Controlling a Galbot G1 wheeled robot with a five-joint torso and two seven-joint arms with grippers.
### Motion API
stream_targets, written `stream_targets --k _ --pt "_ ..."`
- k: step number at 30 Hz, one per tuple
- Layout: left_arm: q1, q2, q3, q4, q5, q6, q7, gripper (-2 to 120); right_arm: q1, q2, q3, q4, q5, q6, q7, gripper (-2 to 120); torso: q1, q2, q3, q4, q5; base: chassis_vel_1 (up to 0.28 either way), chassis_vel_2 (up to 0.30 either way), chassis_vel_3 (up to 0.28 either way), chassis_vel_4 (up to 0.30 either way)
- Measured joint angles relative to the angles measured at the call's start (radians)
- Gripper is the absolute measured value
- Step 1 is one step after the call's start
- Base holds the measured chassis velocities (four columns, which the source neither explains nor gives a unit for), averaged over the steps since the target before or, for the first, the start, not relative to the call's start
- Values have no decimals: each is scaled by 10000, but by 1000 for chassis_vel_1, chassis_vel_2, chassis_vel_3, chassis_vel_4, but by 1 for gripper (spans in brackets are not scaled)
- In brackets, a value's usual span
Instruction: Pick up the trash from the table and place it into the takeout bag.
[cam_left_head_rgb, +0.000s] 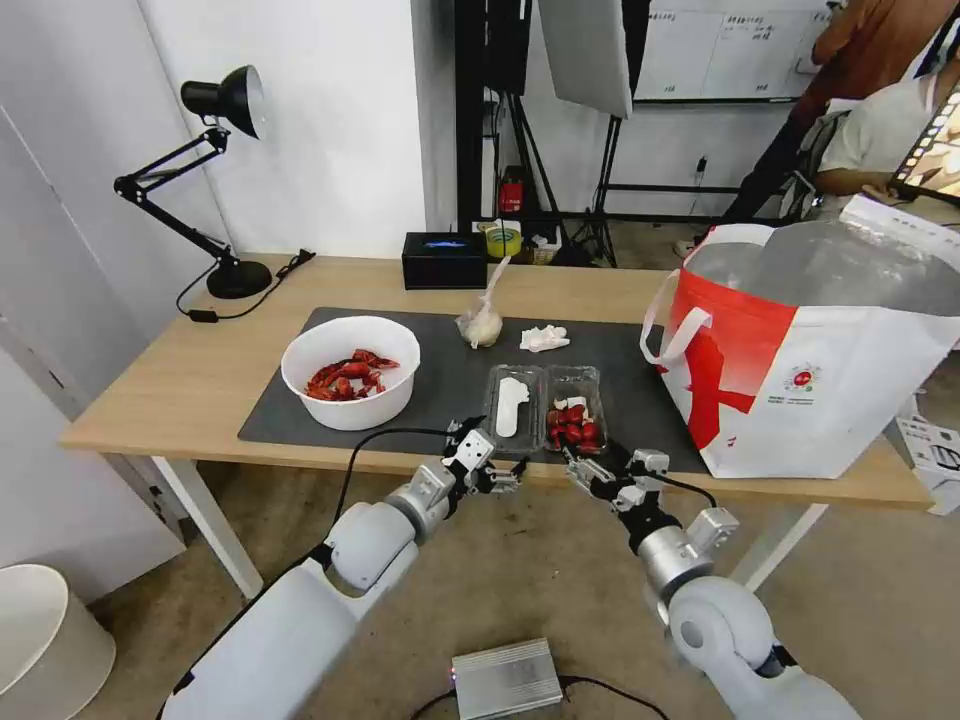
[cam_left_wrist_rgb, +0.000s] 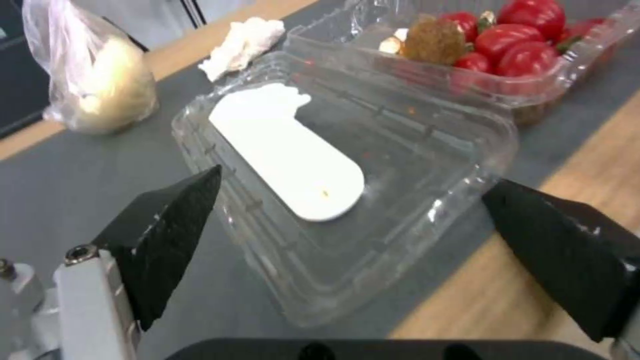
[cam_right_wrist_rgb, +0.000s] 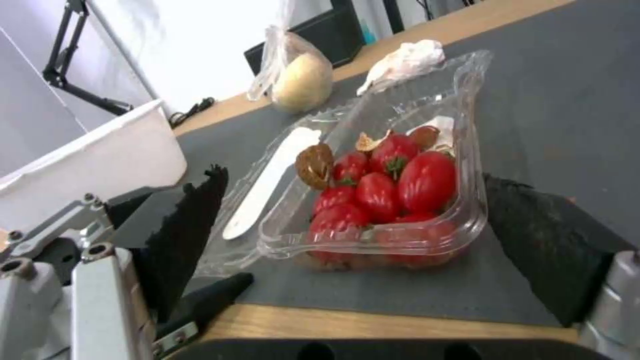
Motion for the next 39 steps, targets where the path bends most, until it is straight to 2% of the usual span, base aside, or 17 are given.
stream_targets --k 11,25,27,32,39 --pt "-123 -67 -117 324 1396 -510 365 100 -10 23 7 0 1 11 -7 91 -1 2 -2 -3 -1 0 0 0 0" --pt "82 -12 -555 315 2573 -945 711 100 -67 54 20 -28 -45 41 -27 91 -1 3 -2 -4 -2 0 0 0 0" --pt "185 -71 -712 354 3363 -1303 723 100 -86 74 20 -30 -64 47 -39 91 -2 3 -2 0 0 0 0 0 0" --pt "250 -231 -833 458 4384 -1879 735 100 -93 73 18 -33 -68 53 -68 91 -5 3 -1 3 1 0 0 0 0" --pt "258 -347 -868 526 4721 -2149 587 99 -120 75 4 -3 -68 60 -77 91 -5 1 1 2 1 0 0 0 0"
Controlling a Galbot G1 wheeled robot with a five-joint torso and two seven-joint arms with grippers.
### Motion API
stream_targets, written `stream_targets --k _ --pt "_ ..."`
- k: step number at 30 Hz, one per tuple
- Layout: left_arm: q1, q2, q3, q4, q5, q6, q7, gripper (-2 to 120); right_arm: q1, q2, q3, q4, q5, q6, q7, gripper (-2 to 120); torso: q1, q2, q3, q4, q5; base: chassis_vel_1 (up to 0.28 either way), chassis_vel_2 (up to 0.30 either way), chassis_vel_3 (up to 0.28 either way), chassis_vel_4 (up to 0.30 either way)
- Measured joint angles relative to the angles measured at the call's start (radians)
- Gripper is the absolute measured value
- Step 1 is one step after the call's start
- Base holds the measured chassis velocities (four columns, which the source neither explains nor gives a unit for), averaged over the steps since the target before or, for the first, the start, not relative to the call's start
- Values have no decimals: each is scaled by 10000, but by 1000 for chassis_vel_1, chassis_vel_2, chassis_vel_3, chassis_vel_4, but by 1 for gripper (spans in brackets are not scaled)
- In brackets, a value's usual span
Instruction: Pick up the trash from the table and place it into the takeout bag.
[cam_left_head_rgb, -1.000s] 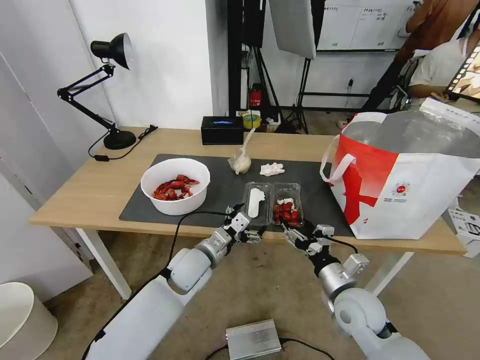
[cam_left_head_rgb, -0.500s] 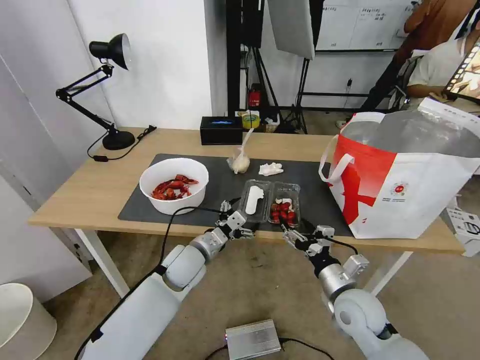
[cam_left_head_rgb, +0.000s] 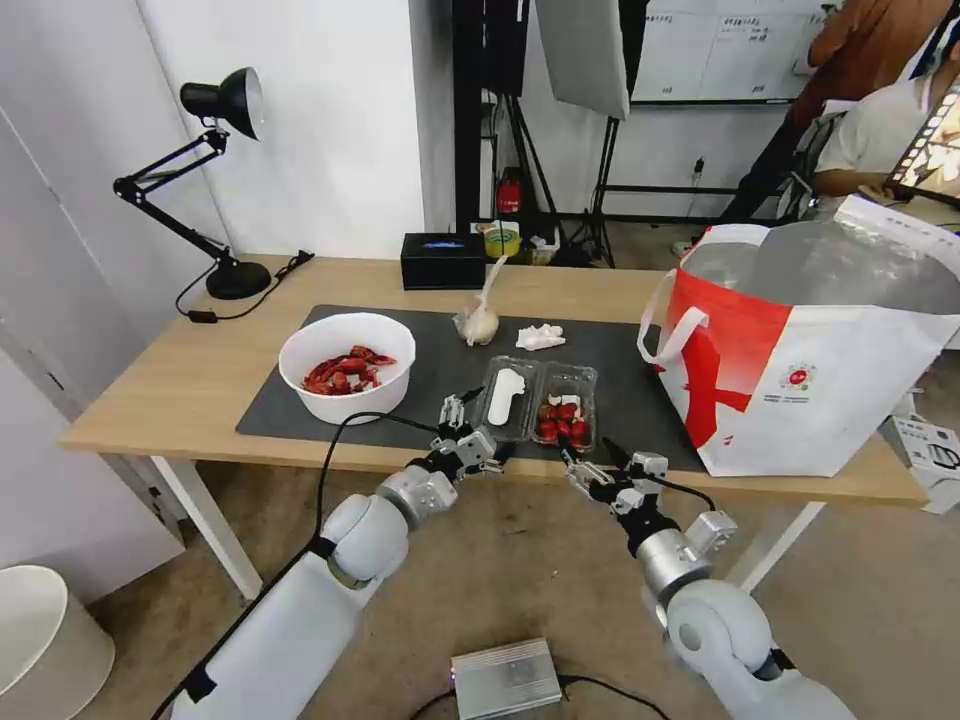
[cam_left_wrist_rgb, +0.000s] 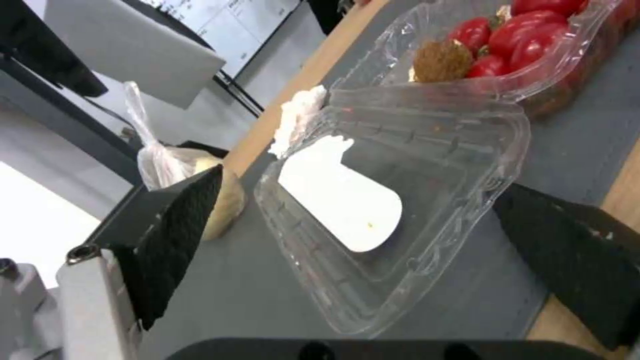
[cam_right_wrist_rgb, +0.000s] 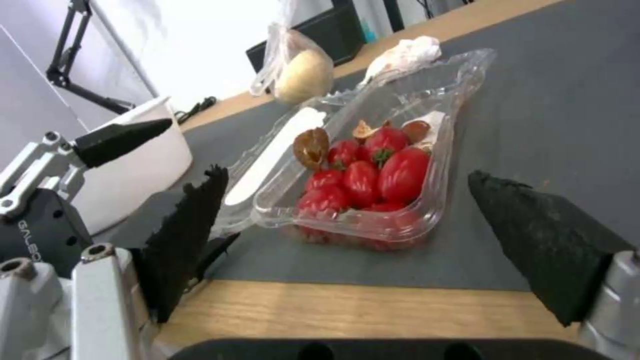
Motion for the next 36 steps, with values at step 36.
stream_targets --k 36 --pt "288 -191 -617 -370 1776 -940 -188 97 -222 13 16 241 -73 44 -84 91 5 -2 -1 -2 -2 0 0 0 0"
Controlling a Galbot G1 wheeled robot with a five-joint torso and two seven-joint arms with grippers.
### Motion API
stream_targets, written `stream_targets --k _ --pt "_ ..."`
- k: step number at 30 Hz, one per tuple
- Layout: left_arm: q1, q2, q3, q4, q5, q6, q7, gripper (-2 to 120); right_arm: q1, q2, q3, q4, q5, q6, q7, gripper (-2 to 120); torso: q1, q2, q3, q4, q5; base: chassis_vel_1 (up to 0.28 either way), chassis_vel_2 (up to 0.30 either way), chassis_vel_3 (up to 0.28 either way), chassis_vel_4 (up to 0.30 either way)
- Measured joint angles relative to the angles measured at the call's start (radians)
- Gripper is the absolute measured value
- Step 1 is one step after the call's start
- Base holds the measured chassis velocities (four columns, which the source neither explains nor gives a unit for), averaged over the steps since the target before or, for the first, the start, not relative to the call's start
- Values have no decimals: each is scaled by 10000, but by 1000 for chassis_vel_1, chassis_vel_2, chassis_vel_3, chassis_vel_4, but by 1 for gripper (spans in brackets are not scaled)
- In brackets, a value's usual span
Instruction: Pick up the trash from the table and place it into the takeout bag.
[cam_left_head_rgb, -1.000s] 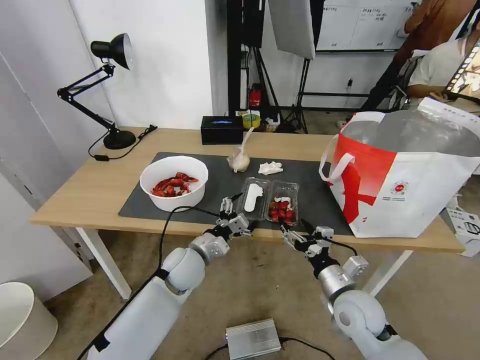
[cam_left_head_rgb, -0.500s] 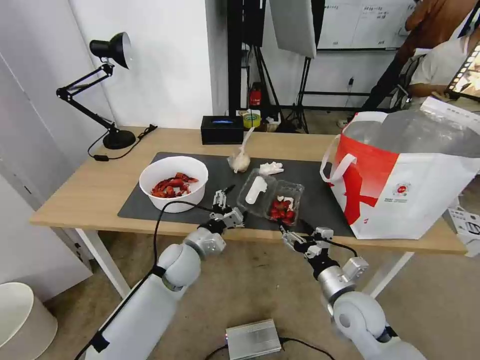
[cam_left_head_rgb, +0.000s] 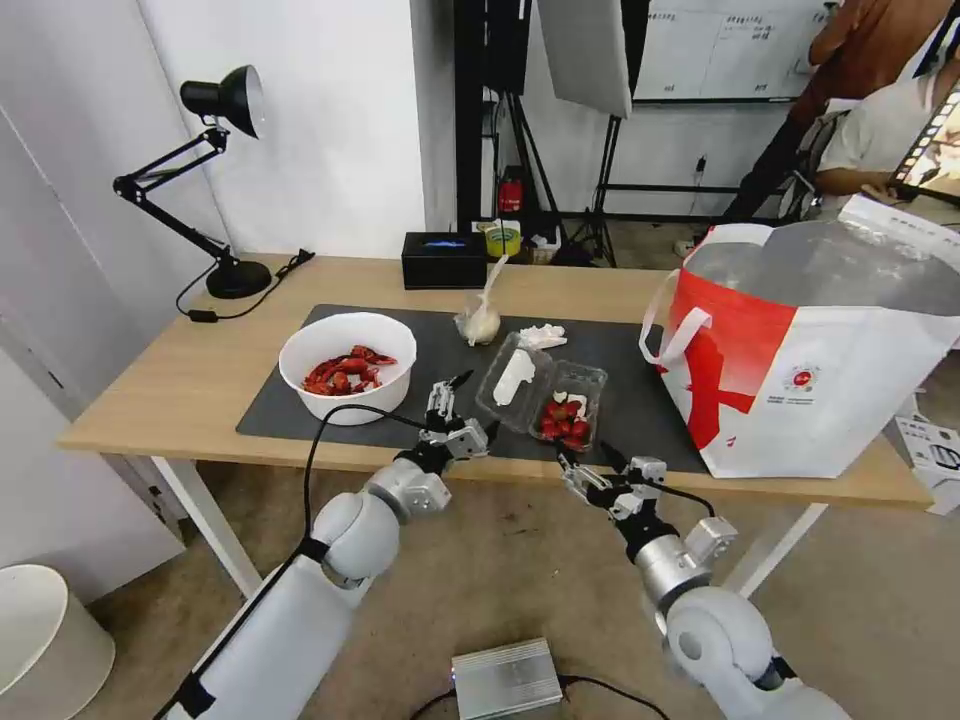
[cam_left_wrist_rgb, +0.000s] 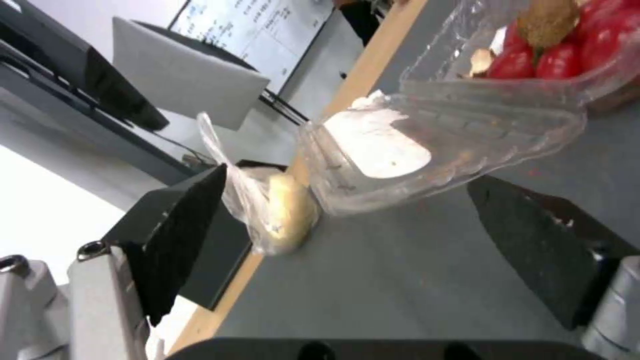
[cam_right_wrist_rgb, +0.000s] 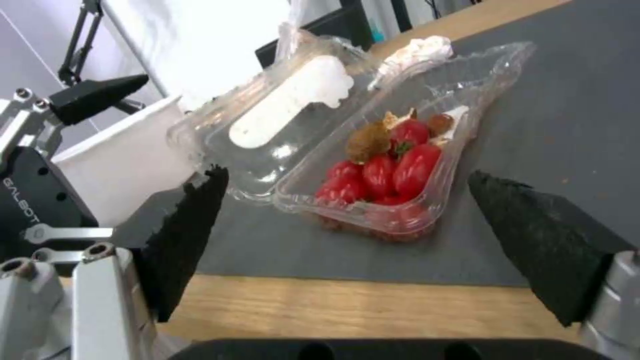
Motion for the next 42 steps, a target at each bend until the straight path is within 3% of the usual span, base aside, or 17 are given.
stream_targets --k 13,27,42 --pt "-10 -3 94 -83 104 -136 24 95 -182 2 146 187 29 13 -22 91 0 0 0 0 0 0 0 0 0" --pt "-1177 339 842 745 72 -557 50 96 -171 -164 399 236 306 28 -96 91 0 1 0 -1 0 0 0 0 0" --pt "-1369 399 1087 850 1 -589 53 96 -151 -160 472 175 448 35 -81 91 -1 2 0 7 2 0 0 0 0"
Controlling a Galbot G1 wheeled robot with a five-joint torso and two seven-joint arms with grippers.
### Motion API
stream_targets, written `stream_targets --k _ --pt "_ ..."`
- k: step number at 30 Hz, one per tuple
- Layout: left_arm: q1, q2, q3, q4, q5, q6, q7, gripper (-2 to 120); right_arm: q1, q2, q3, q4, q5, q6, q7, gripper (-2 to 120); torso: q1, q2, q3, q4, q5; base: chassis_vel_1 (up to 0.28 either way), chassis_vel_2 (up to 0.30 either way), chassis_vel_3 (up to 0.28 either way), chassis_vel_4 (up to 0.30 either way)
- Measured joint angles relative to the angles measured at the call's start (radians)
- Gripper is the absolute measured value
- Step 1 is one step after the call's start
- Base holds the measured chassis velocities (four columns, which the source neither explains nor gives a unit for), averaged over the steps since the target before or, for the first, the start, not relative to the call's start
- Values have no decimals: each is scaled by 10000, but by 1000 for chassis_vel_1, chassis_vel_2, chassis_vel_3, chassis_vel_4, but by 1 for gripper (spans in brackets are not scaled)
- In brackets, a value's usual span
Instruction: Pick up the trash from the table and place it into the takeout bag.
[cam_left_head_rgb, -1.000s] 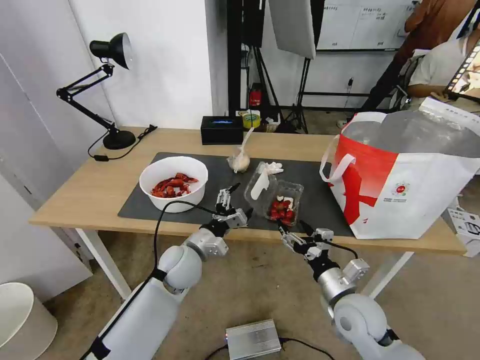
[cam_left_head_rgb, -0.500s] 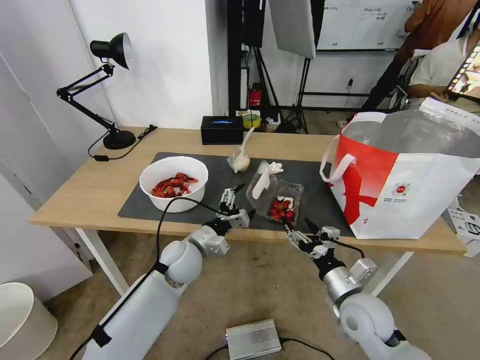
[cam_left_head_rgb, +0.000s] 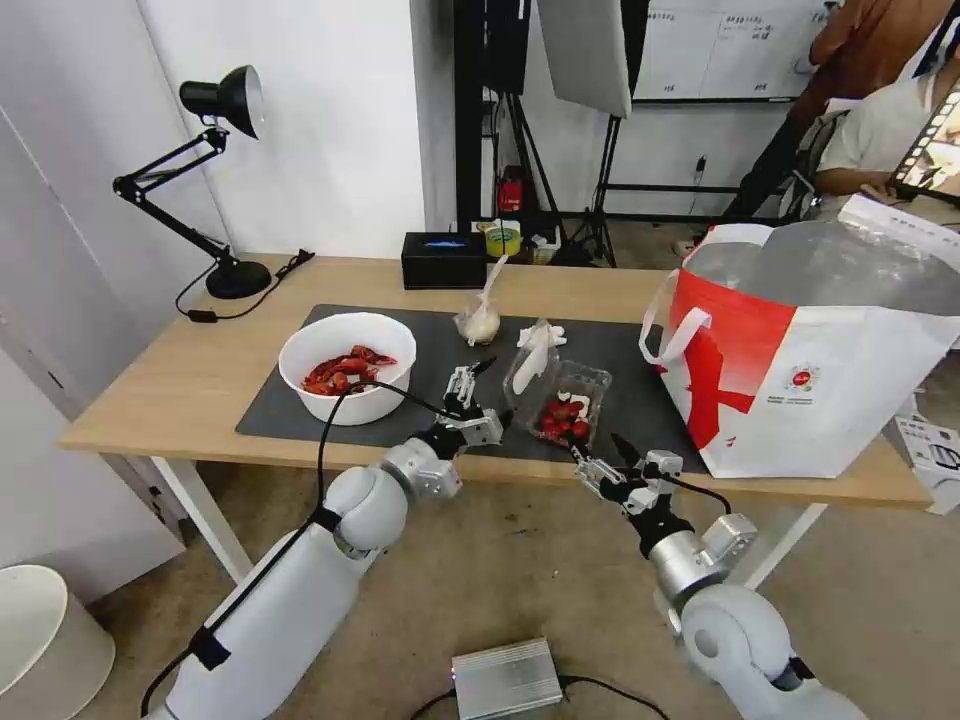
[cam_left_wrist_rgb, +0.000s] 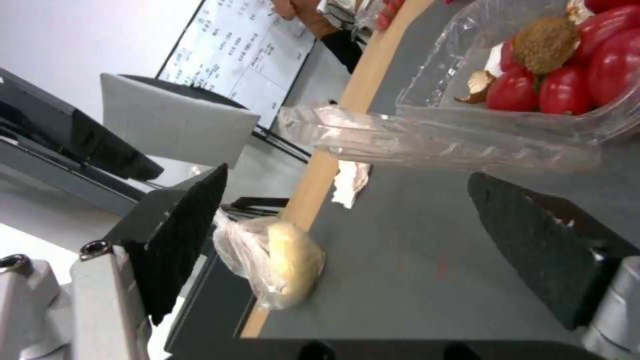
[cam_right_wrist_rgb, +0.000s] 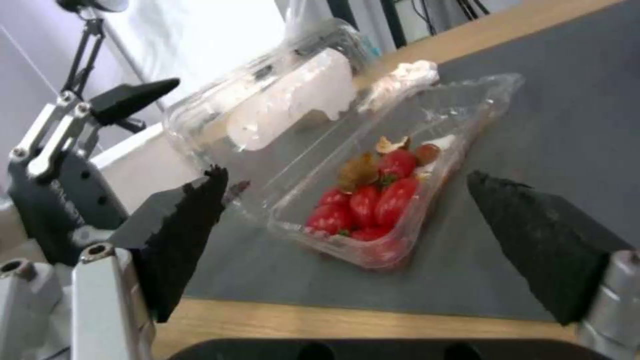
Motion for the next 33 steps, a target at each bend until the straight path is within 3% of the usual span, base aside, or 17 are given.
stream_targets --k 4,33 --pt "-519 54 404 82 -144 -90 -45 95 47 0 147 -109 377 -13 119 91 1 0 -1 -12 0 0 0 0 0" --pt "-1617 167 1284 521 -497 -560 -109 95 568 -124 155 -163 2092 -535 895 91 1 -1 0 -7 -2 0 0 0 0"
